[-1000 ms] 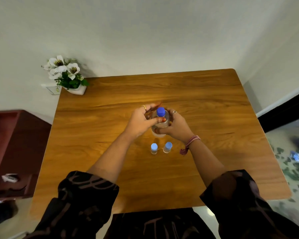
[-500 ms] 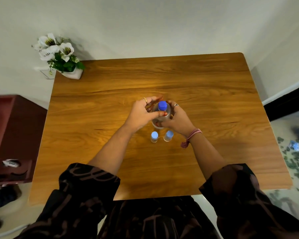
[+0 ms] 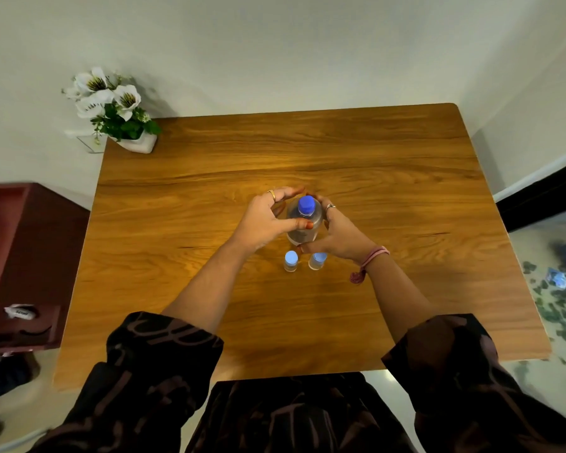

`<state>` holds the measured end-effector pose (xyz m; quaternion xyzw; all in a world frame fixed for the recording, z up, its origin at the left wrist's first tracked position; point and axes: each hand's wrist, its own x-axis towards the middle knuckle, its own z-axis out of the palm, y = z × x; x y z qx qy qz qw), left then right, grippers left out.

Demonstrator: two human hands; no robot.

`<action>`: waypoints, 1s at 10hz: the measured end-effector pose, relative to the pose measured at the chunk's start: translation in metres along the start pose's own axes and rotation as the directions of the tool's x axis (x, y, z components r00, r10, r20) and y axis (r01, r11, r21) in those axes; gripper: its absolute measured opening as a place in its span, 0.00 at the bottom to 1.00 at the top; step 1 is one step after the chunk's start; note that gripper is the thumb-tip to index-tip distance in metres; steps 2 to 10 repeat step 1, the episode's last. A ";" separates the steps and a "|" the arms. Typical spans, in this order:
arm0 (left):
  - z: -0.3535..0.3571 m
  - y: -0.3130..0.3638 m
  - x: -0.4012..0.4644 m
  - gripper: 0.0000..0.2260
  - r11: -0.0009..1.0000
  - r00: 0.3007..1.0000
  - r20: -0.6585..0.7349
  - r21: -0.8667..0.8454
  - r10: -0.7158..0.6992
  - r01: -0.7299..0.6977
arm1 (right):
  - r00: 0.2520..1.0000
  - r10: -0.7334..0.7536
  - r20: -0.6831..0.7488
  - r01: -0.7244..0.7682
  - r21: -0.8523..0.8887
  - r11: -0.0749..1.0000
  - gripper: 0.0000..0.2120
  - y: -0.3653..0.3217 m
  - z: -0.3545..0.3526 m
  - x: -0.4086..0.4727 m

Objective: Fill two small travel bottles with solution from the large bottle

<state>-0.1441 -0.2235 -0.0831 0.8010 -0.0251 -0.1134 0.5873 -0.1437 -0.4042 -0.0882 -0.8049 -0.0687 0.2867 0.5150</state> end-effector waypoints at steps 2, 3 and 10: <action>-0.007 0.009 -0.004 0.34 1.000 1.000 0.016 0.011 0.015 -0.015 | 0.999 0.002 0.033 0.001 -0.086 0.996 0.51 -0.004 -0.009 -0.006; -0.007 0.009 -0.004 0.34 1.000 1.000 0.016 0.011 0.015 -0.015 | 0.999 0.002 0.033 0.001 -0.086 0.996 0.51 -0.004 -0.009 -0.006; -0.007 0.009 -0.004 0.34 1.000 1.000 0.016 0.011 0.015 -0.015 | 0.999 0.002 0.033 0.001 -0.086 0.996 0.51 -0.004 -0.009 -0.006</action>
